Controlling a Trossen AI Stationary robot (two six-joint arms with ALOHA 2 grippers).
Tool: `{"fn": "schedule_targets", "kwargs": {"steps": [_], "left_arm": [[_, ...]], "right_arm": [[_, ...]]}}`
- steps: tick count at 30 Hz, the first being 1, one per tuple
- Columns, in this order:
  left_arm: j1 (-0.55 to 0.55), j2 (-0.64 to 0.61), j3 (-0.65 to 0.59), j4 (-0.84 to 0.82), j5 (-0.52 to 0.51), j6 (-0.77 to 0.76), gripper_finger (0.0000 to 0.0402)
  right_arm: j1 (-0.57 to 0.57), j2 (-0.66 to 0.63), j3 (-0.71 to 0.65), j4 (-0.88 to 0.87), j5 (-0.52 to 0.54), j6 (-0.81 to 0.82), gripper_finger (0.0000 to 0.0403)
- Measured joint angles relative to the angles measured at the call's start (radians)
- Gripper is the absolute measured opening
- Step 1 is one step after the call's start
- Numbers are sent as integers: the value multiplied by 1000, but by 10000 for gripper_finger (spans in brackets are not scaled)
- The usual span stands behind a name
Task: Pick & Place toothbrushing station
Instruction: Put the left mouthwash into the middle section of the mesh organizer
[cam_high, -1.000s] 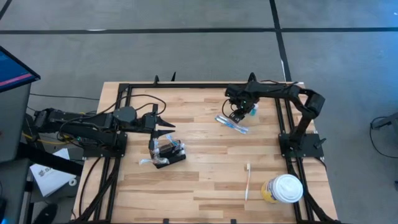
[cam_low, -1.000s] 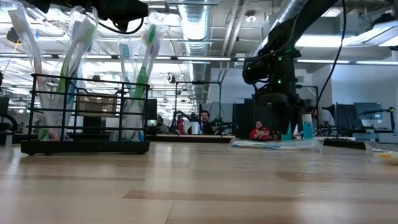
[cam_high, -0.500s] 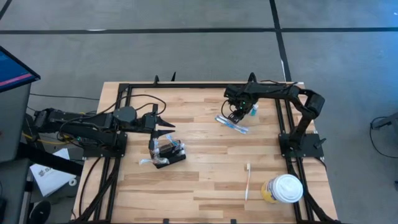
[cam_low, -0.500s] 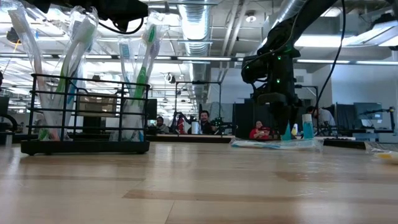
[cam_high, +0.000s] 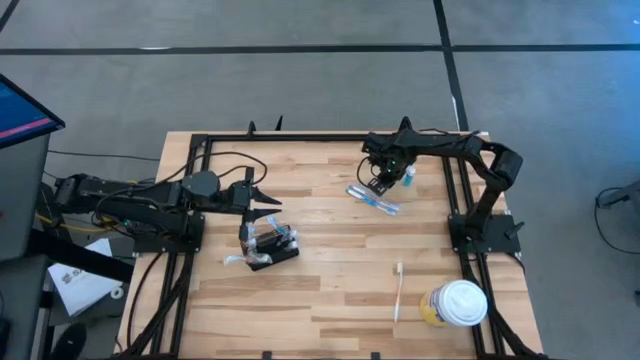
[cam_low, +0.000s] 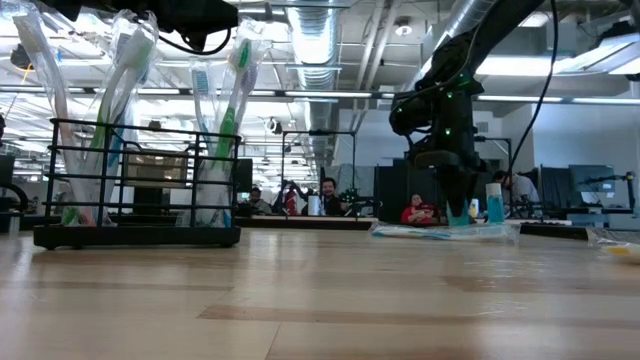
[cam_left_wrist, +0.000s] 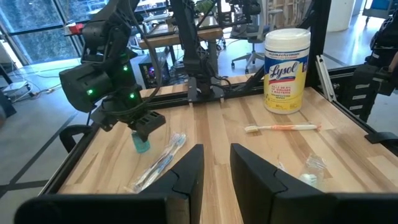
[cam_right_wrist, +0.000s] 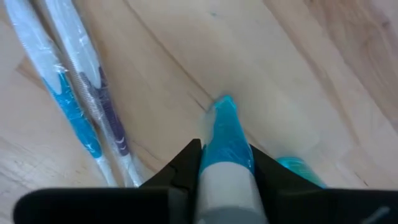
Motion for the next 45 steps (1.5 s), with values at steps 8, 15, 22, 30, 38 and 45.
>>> {"fn": "schedule_targets", "kwargs": {"steps": [8, 15, 22, 30, 38, 45], "left_arm": [[0, 0, 0, 1, 0, 0, 72], [0, 0, 0, 1, -1, 0, 72], [0, 0, 0, 0, -5, -3, 72], [0, 0, 0, 9, -4, -37, 72], [0, 1, 0, 43, -2, -112, 72], [0, 53, 0, 133, 16, -187, 72]], "right_arm": [[21, 0, 83, -107, -26, -5, 72], [114, -1, 253, -208, -27, -4, 72], [231, -1, 443, -280, -74, -23, 72], [372, -1, 620, -292, -102, -53, 72], [474, -1, 720, -237, -105, -83, 72], [533, -1, 764, -145, -112, -134, 72]]}}
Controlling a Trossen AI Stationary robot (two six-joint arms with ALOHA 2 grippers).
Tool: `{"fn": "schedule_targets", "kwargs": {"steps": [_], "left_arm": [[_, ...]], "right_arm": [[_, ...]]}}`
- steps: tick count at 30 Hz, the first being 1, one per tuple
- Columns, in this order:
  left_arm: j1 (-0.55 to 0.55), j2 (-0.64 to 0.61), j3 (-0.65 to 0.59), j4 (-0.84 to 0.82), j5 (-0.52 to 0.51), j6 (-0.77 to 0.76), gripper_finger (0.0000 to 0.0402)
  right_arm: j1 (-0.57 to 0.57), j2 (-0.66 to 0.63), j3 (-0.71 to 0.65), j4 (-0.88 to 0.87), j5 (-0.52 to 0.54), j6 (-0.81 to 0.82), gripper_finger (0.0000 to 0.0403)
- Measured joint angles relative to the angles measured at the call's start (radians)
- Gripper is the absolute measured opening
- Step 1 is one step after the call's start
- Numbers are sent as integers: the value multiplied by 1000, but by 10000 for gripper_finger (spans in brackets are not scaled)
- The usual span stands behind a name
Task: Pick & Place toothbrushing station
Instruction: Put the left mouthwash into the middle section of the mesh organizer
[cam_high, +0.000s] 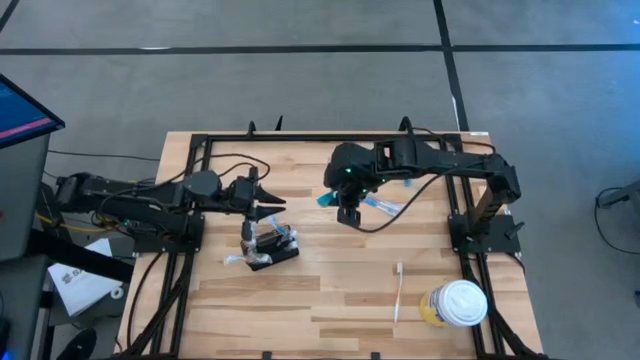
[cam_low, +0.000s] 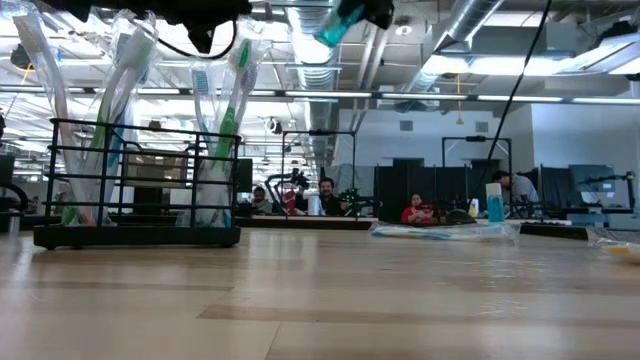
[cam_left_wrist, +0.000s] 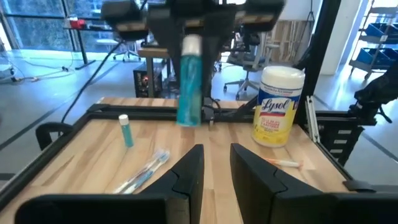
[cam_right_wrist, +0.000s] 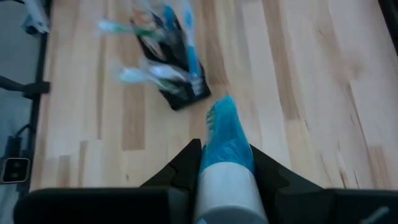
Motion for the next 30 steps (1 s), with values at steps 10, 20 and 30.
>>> {"fn": "schedule_targets", "kwargs": {"steps": [10, 20, 30], "left_arm": [[77, 97, 0, 133, 105, -71, 72], [108, 215, 3, 278, 184, -112, 72], [108, 360, 117, 281, 254, -113, 112]], "right_arm": [[38, 0, 0, 39, -34, -8, 75], [44, 1, 0, 67, -43, -24, 73], [50, 1, 0, 54, -48, -24, 73]]}}
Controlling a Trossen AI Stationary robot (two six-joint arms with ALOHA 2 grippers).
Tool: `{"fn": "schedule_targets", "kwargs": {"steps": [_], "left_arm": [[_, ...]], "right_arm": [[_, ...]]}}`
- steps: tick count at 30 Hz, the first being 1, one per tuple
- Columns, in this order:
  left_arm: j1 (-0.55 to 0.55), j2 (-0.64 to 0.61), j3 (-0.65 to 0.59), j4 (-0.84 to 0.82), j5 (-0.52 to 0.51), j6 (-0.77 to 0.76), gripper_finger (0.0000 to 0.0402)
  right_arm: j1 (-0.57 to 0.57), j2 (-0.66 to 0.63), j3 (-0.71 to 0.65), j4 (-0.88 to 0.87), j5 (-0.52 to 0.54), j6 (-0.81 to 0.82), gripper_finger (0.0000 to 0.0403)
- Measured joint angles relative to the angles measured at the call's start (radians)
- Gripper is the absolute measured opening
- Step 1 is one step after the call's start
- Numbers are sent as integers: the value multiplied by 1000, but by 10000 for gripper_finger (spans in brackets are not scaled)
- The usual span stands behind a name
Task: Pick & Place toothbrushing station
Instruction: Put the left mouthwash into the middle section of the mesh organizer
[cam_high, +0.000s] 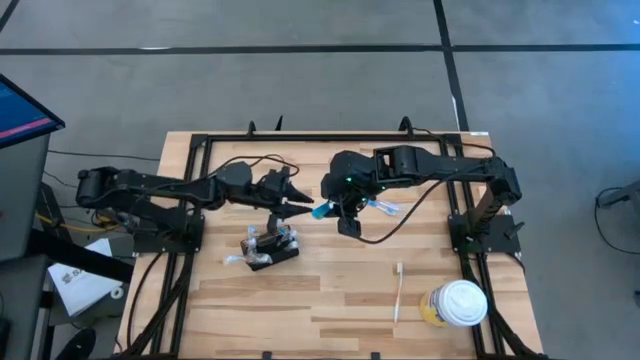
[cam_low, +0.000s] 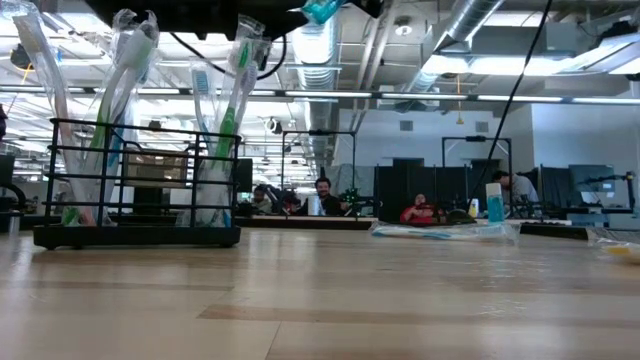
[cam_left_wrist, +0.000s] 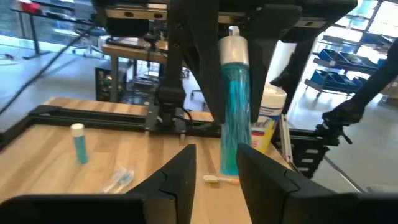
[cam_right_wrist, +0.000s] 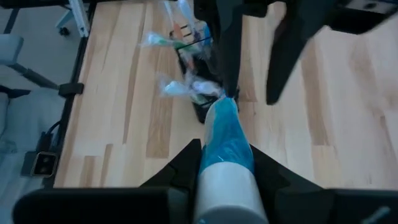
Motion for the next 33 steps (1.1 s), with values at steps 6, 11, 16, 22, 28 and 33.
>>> {"fn": "schedule_targets", "kwargs": {"steps": [6, 11, 16, 22, 28, 33], "left_arm": [[0, 55, 24, 4, 4, -11, 128], [0, 57, 27, -8, 30, -33, 129], [-1, 58, 28, 7, 46, -35, 128], [-1, 73, 28, -12, 56, -35, 127], [-1, 73, 28, -26, 56, -34, 127], [-2, 78, 28, -40, 64, -33, 127]], "right_arm": [[1, 1, -2, -17, -1, -3, 73], [-1, 20, -1, -19, -1, -3, 73], [-4, 52, 0, 12, -7, -24, 72], [-24, 66, 0, 11, -46, -39, 72], [-37, 65, 0, 16, -53, -35, 72], [-37, 65, 0, 26, -52, -34, 72]]}}
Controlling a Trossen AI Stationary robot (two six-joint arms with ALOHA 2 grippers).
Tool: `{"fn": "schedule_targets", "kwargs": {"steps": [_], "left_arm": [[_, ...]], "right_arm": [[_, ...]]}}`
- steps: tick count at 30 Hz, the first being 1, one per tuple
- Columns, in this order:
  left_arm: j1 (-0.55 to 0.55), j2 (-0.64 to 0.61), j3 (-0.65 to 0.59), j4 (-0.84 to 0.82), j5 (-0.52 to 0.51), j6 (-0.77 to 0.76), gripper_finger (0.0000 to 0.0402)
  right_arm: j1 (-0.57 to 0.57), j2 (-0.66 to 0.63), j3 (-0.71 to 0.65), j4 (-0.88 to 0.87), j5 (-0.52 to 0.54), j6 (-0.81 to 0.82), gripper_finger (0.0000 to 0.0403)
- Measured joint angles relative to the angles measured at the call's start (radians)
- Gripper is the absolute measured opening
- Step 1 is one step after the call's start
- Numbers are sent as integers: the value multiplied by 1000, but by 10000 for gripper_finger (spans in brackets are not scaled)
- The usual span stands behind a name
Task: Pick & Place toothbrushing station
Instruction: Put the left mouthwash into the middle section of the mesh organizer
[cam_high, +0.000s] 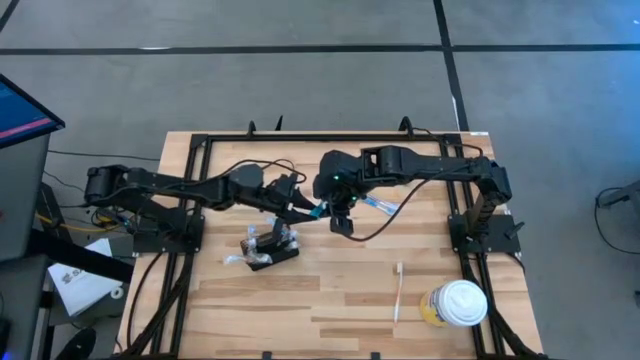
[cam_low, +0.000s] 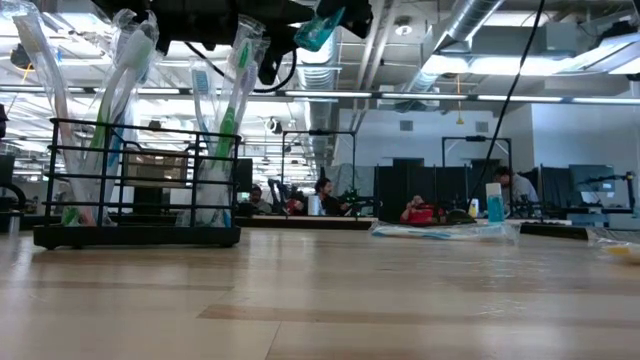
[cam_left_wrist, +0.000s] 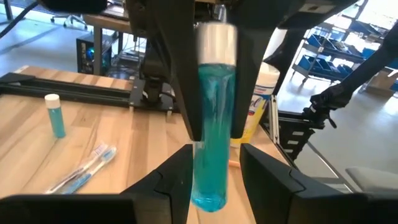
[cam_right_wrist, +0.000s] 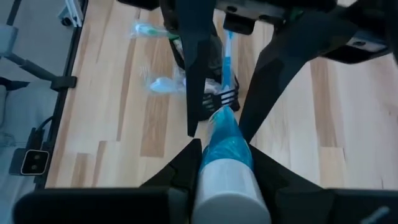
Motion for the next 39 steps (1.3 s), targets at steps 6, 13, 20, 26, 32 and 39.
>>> {"fn": "schedule_targets", "kwargs": {"steps": [6, 13, 20, 26, 32, 39], "left_arm": [[0, 28, 0, -3, 0, 0, 127], [0, 11, 1, 26, 0, 1, 106], [0, 16, 0, 15, 4, 32, 44], [1, 16, 0, 12, 9, 72, 44], [0, 14, -2, 3, 10, 73, 44], [0, -55, -42, 1, -35, 80, 44]], "right_arm": [[0, 0, 0, 25, -27, -2, 72], [0, 1, 0, 24, -31, -2, 72], [-4, 2, -1, 21, -28, 0, 75], [-6, 1, -1, 23, -23, -13, 106], [-6, -20, 26, -23, -23, -55, 124], [-13, -50, 36, -22, -20, -82, 113]]}}
